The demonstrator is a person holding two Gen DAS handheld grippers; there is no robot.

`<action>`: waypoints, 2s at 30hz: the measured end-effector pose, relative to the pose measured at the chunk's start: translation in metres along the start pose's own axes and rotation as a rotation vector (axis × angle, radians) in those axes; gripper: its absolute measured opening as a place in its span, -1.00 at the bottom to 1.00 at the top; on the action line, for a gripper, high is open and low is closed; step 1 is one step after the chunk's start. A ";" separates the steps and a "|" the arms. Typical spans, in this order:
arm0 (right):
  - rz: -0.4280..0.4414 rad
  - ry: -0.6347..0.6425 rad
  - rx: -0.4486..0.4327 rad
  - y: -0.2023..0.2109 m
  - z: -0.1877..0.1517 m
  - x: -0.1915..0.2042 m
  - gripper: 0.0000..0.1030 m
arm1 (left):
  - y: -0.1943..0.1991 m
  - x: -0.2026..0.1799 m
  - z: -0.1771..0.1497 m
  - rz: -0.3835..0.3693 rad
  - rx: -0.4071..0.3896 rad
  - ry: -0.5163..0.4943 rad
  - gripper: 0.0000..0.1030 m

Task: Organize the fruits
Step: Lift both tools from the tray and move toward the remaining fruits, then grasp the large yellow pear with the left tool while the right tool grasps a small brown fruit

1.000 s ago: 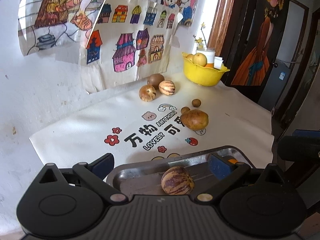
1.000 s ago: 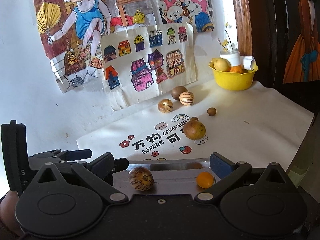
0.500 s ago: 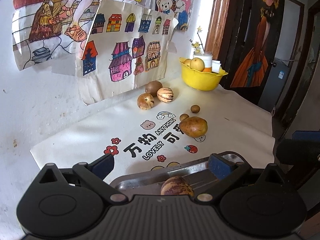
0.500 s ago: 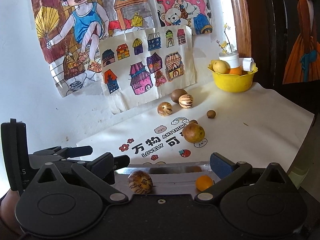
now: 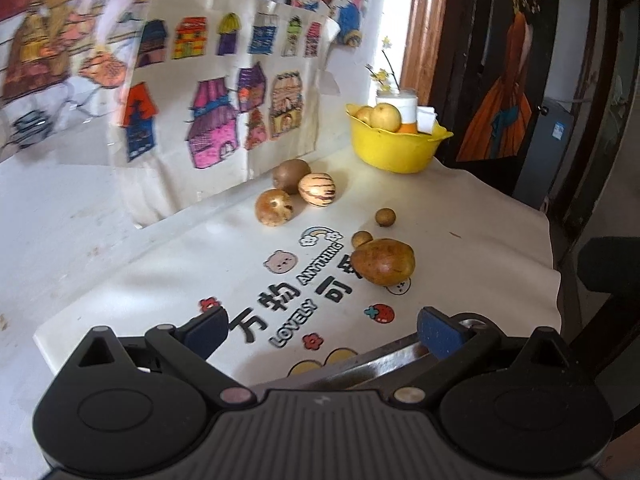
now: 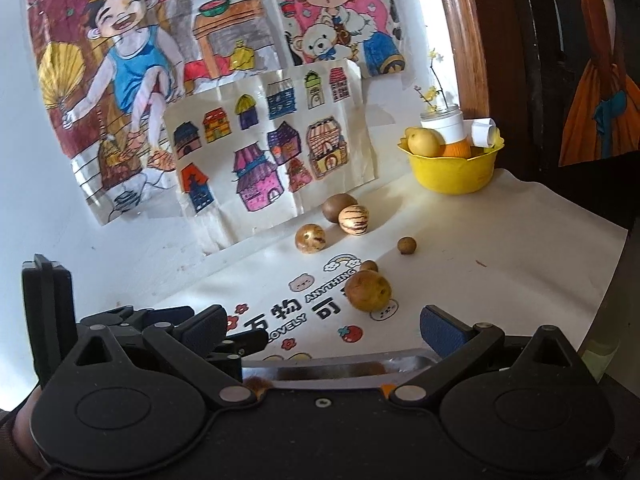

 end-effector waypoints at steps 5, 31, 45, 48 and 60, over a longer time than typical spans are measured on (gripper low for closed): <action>-0.022 -0.017 0.007 -0.009 0.005 -0.021 0.99 | -0.026 -0.011 0.016 -0.019 0.018 -0.020 0.99; -0.011 -0.163 0.042 -0.060 0.005 -0.102 0.99 | -0.172 -0.051 0.060 -0.199 0.187 -0.164 0.68; -0.006 -0.178 0.061 -0.072 0.004 -0.102 0.99 | -0.184 -0.057 0.059 -0.221 0.212 -0.194 0.51; -0.002 -0.175 0.062 -0.073 0.004 -0.100 0.99 | -0.182 -0.055 0.058 -0.225 0.219 -0.190 0.52; 0.000 -0.178 0.060 -0.072 0.003 -0.099 0.99 | -0.177 -0.052 0.049 -0.239 0.235 -0.215 0.47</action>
Point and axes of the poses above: each gripper's, at about its wrist camera, not at the fingertips, and y roughly against the way its jaws point, x to its left, z to its top, the point moved 8 cm from there along -y, roughly the way its jaws point, and after that the axes turned 6 degrees about x, right-handed, at the moved point
